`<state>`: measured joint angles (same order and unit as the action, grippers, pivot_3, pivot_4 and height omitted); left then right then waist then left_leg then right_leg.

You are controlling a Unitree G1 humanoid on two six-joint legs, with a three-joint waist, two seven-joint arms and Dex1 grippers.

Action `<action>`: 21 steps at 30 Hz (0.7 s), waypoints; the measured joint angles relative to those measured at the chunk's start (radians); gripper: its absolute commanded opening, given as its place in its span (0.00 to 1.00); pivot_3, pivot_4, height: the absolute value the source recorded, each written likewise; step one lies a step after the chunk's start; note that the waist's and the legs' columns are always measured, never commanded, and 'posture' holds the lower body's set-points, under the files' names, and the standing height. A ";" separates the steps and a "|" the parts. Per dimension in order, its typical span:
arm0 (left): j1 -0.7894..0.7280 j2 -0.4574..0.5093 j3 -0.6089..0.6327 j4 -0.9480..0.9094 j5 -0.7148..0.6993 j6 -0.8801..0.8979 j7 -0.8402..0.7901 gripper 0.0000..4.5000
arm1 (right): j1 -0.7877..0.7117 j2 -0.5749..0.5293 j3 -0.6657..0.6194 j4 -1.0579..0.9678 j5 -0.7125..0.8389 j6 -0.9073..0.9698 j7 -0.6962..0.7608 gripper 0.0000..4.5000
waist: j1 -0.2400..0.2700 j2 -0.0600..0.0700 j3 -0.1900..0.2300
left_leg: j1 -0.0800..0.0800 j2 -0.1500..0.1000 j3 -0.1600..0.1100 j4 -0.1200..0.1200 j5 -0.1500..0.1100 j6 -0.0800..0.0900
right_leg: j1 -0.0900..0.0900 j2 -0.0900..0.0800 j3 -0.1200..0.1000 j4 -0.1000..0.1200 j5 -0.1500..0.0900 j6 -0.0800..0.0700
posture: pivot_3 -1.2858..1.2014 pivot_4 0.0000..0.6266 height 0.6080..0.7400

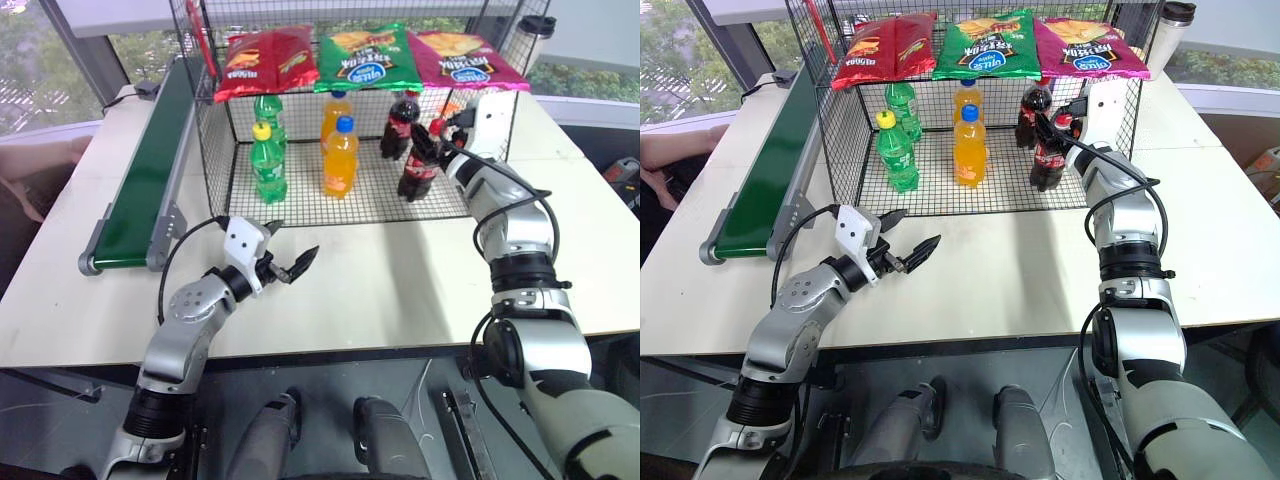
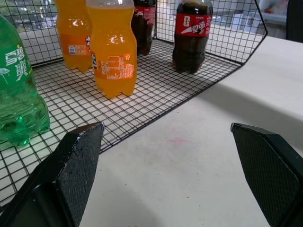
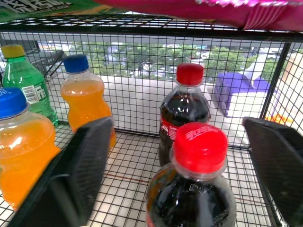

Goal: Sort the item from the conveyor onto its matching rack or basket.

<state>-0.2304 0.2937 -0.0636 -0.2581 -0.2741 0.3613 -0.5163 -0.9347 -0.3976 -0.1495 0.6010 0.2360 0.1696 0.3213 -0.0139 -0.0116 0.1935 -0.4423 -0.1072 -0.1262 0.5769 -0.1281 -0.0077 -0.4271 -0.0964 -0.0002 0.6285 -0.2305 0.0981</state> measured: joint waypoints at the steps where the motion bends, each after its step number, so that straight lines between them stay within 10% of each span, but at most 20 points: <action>1: 0.001 0.000 0.000 0.000 0.001 0.000 0.000 1.00 | 0.000 -0.001 0.000 -0.002 -0.001 0.004 0.000 0.99 | 0.000 0.000 0.000 | 0.000 0.000 0.000 0.000 0.000 0.000 | 0.000 0.000 0.000 0.000 0.000 0.000 | 0.52 0.24 0.98; 21: 0.034 0.045 0.018 0.016 0.027 -0.019 -0.003 1.00 | 0.580 -0.136 0.104 -0.753 0.196 0.431 0.355 0.99 | 0.000 0.001 -0.001 | 0.000 0.001 -0.001 0.001 -0.002 -0.003 | 0.000 -0.002 0.000 0.001 -0.001 0.000 | 0.52 0.24 0.98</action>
<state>-0.1969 0.3383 -0.0452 -0.2422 -0.2470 0.3424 -0.5190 -0.3550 -0.5336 -0.0451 -0.1524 0.4322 0.6006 0.6762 -0.0140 -0.0107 0.1929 -0.4423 -0.1059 -0.1268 0.5780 -0.1299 -0.0104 -0.4268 -0.0980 0.0002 0.6291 -0.2311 0.0979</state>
